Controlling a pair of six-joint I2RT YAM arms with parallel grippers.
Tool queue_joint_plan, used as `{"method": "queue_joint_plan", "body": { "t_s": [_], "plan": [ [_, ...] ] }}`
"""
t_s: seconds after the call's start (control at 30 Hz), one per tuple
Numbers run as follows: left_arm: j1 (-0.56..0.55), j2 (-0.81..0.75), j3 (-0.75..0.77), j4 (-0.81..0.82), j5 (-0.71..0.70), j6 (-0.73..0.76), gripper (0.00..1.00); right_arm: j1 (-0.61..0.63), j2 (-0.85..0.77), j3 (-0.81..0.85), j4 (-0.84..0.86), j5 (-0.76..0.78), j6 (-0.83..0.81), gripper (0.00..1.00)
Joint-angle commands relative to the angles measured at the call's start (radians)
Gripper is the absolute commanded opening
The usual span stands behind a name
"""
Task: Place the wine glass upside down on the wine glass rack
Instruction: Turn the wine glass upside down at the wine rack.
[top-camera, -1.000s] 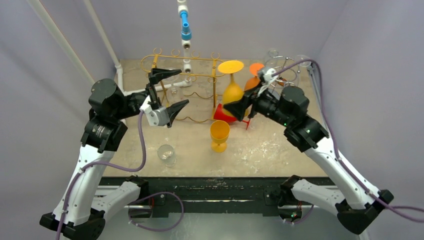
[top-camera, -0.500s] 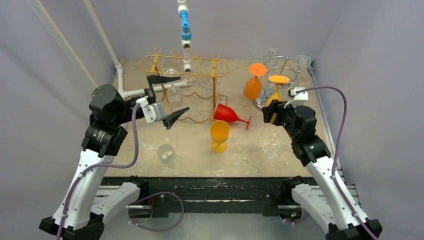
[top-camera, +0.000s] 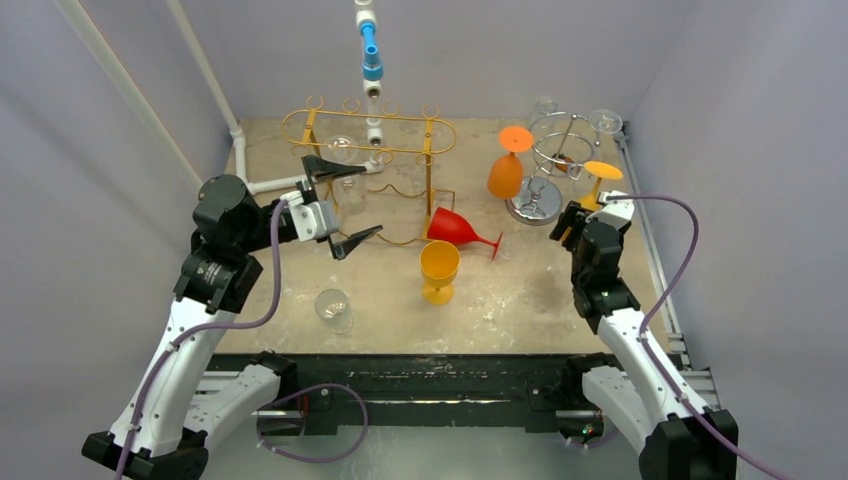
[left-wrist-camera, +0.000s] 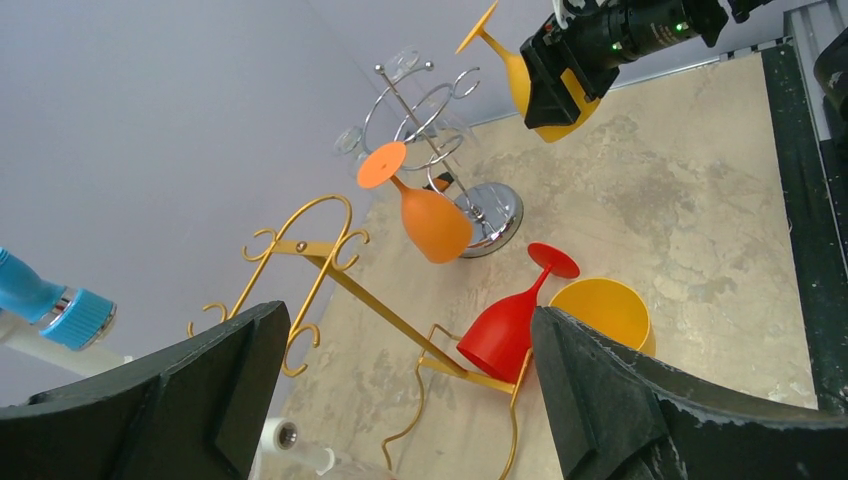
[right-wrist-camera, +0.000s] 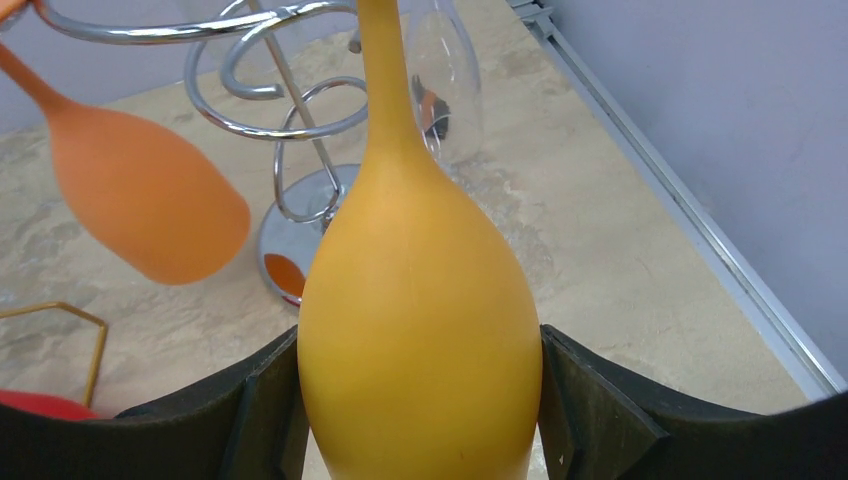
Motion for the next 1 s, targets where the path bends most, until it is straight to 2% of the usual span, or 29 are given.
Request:
{"method": "queue_joint_plan", "body": {
  "t_s": [0.0,0.3,0.97],
  "plan": [
    [-0.004,-0.023,-0.012,0.051,0.011,-0.030,1.00,-0.018,0.026,-0.044,0.210,0.030,-0.005,0.04],
    [-0.004,-0.030,-0.039,0.081,0.021,-0.039,1.00,-0.026,0.050,-0.129,0.350,-0.066,-0.040,0.03],
    [-0.004,-0.038,-0.059,0.091,0.020,-0.032,1.00,-0.059,0.201,-0.106,0.479,-0.168,-0.104,0.03]
  ]
}}
